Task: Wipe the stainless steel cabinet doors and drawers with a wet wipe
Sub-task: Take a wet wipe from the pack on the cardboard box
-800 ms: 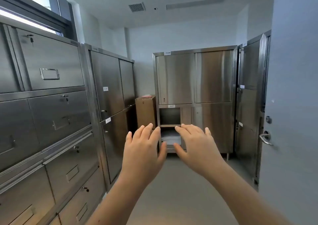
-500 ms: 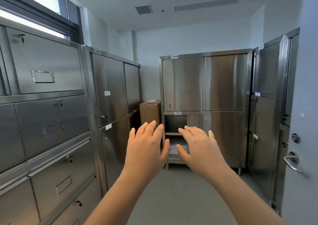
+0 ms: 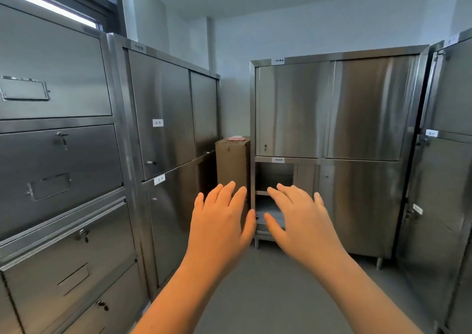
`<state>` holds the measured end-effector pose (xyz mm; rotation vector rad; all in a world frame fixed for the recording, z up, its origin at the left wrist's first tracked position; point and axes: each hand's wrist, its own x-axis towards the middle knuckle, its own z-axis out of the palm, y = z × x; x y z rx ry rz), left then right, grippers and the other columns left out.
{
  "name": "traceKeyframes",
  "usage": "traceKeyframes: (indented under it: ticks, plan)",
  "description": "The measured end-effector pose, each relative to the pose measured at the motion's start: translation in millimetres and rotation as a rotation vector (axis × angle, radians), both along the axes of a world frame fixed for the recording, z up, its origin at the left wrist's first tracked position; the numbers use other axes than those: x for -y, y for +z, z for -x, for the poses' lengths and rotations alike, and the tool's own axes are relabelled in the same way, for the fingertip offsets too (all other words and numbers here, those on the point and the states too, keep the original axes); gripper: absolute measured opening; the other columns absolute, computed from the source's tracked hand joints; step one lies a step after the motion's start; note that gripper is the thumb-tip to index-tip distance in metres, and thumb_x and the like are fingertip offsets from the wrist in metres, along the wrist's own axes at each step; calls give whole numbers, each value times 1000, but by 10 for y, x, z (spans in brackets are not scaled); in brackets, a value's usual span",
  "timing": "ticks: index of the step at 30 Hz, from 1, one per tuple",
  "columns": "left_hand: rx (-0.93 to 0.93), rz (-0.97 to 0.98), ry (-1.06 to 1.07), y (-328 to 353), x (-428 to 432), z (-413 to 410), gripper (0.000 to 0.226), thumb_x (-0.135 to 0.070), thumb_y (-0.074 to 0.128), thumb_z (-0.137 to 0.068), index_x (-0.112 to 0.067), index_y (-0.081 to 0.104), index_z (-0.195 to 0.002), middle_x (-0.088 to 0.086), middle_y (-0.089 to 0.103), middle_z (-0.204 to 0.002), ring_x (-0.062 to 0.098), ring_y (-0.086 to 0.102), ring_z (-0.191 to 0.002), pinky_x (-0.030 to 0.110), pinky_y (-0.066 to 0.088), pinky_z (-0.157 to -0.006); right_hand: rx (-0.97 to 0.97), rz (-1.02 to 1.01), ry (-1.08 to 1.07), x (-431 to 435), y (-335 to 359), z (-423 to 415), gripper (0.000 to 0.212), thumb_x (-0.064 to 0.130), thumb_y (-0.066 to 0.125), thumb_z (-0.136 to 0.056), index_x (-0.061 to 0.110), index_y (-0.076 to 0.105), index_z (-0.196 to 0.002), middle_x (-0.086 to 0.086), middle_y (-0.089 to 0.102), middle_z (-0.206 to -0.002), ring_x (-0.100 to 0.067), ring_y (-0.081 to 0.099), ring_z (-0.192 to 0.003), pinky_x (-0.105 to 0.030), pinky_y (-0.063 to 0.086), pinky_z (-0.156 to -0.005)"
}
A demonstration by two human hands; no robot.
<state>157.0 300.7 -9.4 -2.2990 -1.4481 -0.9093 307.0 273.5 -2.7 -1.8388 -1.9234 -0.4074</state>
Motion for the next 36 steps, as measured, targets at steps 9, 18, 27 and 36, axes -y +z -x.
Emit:
traceKeyframes:
  ticks: [9, 18, 27, 36]
  plan:
    - [47, 8, -33, -121, -1795, 220, 50, -40, 39, -95, -22, 37, -142, -1, 33, -149, 17, 27, -138, 40, 16, -112, 27, -4, 0, -1783, -88, 213, 54, 43, 35, -96, 30, 20, -146, 9, 21, -152, -10, 16, -139, -44, 10, -114]
    - [56, 26, -1, -110, -3500, 575, 49, -36, 47, -93, -17, 45, -138, 5, 41, -144, 23, 33, -135, 46, 19, -109, 19, 36, 87, -3569, -137, 641, 54, 43, 37, -96, 30, 20, -146, 8, 21, -152, -11, 13, -141, -43, 7, -114]
    - [63, -18, -6, -441, -4888, 247, 39, -21, 71, -79, -6, 65, -115, 15, 62, -120, 34, 58, -112, 55, 40, -93, 0, 45, 63, -5005, -427, 334, 53, 42, 37, -95, 30, 24, -145, 10, 24, -151, -10, 16, -140, -40, 9, -113]
    - [27, 45, -23, -378, -6497, -594, 48, -37, 42, -95, -21, 41, -140, 0, 37, -147, 19, 29, -137, 41, 16, -113, -18, 26, 68, -6650, -424, -523, 53, 42, 38, -95, 31, 25, -145, 8, 26, -151, -11, 18, -140, -42, 9, -114]
